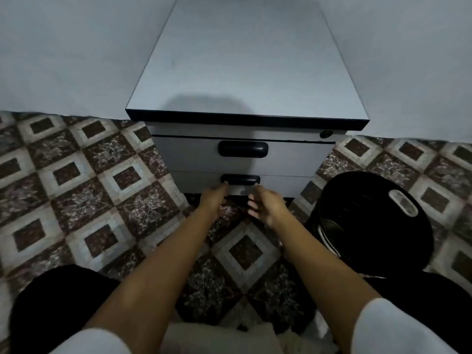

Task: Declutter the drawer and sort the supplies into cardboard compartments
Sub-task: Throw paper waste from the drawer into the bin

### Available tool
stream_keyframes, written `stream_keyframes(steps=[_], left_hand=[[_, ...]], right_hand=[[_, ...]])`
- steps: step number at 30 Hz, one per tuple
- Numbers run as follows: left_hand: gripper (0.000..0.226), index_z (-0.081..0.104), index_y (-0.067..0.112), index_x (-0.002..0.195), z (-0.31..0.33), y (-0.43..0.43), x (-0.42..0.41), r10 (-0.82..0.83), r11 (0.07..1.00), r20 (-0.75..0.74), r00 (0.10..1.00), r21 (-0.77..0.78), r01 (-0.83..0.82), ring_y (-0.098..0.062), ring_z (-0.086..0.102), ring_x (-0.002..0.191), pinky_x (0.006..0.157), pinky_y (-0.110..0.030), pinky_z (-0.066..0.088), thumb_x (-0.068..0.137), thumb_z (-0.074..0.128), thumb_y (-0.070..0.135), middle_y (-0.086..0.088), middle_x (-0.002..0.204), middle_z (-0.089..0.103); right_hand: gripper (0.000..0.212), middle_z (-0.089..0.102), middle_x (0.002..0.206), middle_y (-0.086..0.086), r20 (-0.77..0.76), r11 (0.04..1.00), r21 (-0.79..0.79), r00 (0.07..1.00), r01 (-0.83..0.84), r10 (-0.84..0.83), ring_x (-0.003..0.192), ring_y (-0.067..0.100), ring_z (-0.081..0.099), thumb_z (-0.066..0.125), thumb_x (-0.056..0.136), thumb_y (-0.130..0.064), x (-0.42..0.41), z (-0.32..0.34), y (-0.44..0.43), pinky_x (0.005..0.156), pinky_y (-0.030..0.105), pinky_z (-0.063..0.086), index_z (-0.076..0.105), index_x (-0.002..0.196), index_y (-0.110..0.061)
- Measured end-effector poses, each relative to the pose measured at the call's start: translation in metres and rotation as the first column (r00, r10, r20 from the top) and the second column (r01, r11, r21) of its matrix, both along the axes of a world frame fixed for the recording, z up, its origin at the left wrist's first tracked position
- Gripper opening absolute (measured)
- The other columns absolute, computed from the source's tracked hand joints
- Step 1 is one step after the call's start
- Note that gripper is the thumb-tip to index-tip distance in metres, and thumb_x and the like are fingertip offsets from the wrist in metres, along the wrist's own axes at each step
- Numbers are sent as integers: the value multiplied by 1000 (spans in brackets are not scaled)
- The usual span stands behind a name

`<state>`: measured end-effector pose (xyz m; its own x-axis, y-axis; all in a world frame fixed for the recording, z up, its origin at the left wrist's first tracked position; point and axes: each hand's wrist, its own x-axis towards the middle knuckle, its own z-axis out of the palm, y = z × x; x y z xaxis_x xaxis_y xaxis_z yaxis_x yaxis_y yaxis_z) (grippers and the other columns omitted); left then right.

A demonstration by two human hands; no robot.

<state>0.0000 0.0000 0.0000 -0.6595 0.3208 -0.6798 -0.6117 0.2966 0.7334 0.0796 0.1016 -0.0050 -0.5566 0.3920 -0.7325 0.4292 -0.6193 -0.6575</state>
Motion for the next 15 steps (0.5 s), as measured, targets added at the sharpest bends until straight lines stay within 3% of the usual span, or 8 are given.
stream_keyframes(steps=[3, 5, 7, 9, 10, 13, 15], left_hand=[[50, 47, 6, 129, -8, 9, -11, 69, 990, 253, 965, 100, -97, -19, 50, 105, 92, -37, 40, 94, 51, 41, -5, 119, 53], [47, 51, 7, 122, -14, 13, -18, 114, 960, 385, 916, 195, -201, -18, 53, 96, 106, -37, 34, 93, 50, 44, -3, 105, 55], [47, 53, 9, 121, -17, 15, -24, 137, 942, 410, 902, 227, -247, -17, 53, 103, 108, -35, 31, 92, 51, 46, -3, 104, 56], [54, 52, 10, 126, -17, 17, -26, 163, 935, 414, 896, 225, -274, -16, 47, 124, 102, -34, 33, 90, 51, 50, -2, 127, 54], [54, 55, 11, 123, -18, 18, -27, 164, 935, 421, 892, 221, -276, -14, 47, 125, 99, -33, 34, 88, 52, 53, -1, 133, 52], [49, 60, 16, 91, -21, 18, -26, 146, 959, 422, 895, 161, -233, -10, 50, 111, 91, -31, 32, 83, 52, 64, 6, 128, 56], [54, 60, 19, 85, -23, 19, -26, 135, 978, 403, 905, 91, -186, -5, 49, 102, 91, -31, 30, 80, 47, 71, 10, 110, 59]], right_hand=[[31, 56, 104, 8, 46, 999, -9, 998, 47, -46, 89, 20, 52, 52, 94, -39, -19, -8, 9, 90, 40, 46, 58, 84, -10], [37, 60, 116, 12, 48, 993, -72, 995, 89, -86, 98, 22, 55, 55, 90, -46, -30, -15, 15, 84, 39, 46, 58, 99, -10], [45, 58, 126, 10, 36, 981, -143, 991, 130, -126, 111, 22, 55, 58, 86, -51, -37, -22, 19, 82, 38, 44, 56, 111, -14], [55, 56, 130, 8, 11, 965, -199, 985, 169, -170, 115, 20, 53, 60, 84, -51, -40, -26, 20, 83, 36, 41, 54, 123, -13], [60, 57, 130, 5, 8, 961, -214, 984, 176, -178, 117, 18, 52, 60, 83, -53, -40, -29, 19, 84, 35, 40, 53, 128, -13], [67, 57, 130, -3, 19, 967, -216, 990, 137, -136, 112, 13, 50, 57, 80, -63, -37, -33, 16, 87, 33, 33, 55, 128, -16], [72, 56, 131, -6, 47, 977, -193, 995, 96, -88, 110, 12, 47, 51, 78, -69, -36, -33, 16, 90, 31, 30, 55, 127, -17]])
